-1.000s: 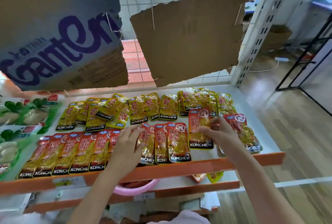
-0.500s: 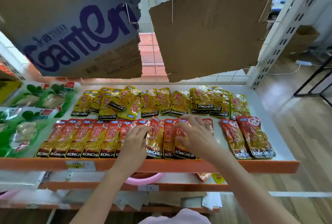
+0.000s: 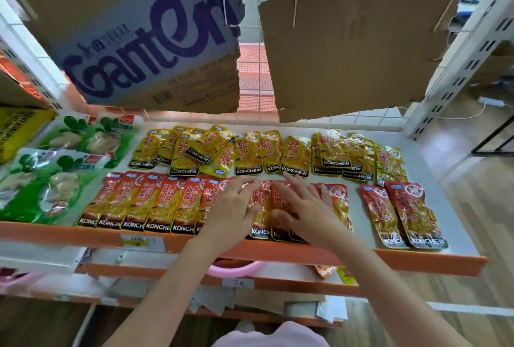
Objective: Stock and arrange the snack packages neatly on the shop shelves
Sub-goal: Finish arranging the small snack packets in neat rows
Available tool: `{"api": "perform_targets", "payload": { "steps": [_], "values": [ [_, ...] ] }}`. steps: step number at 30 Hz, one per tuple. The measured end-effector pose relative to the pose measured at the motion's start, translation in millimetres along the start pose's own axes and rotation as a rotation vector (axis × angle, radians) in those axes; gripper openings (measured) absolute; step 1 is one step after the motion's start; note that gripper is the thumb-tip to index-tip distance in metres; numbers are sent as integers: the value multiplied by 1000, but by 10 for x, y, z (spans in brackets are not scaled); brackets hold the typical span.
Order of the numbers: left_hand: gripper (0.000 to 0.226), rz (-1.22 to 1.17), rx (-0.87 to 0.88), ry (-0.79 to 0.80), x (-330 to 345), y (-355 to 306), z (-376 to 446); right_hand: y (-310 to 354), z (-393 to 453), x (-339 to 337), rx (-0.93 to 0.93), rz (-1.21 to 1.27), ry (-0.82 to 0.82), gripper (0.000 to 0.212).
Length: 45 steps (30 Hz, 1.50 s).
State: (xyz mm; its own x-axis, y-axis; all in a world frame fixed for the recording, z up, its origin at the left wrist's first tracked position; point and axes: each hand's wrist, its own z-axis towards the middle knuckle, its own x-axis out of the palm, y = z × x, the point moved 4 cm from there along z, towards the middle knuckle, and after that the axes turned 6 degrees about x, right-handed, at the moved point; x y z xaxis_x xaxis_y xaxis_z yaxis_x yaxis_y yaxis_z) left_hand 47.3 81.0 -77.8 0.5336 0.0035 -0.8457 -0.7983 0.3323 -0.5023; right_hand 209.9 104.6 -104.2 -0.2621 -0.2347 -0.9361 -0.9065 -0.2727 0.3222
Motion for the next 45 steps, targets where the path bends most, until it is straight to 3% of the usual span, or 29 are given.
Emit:
{"api": "perform_targets", "payload": {
  "steps": [4,11,14,17,19,25,30,35,45],
  "values": [
    [77,137,58,365,202,48,82,-244,-108,-154,92,103,-147,46],
    [86,176,165,490,228,117,89,-425,-315,16,187,-56,-3,55],
    [85,146,142,448,181,75,101,-407,-331,7,194,-20,-7,55],
    [66,24,114,258,119,-90,199,-503,-364,-102,204,88,-67,48],
    [56,2,119,215,173,-248,285,-606,-404,-207,232,136,-125,44],
    [59,172,162,385,530,-278,306,-478,-429,-195,189,82,-107,51],
    [55,109,249,412,513,-234,273,-346,-292,-47,196,17,-48,65],
    [57,33,218,361,516,-251,249,-420,-248,24,171,-37,30,63],
    [75,78,247,403,540,-235,253,-541,-285,-16,147,-52,-5,59]
  ]
}}
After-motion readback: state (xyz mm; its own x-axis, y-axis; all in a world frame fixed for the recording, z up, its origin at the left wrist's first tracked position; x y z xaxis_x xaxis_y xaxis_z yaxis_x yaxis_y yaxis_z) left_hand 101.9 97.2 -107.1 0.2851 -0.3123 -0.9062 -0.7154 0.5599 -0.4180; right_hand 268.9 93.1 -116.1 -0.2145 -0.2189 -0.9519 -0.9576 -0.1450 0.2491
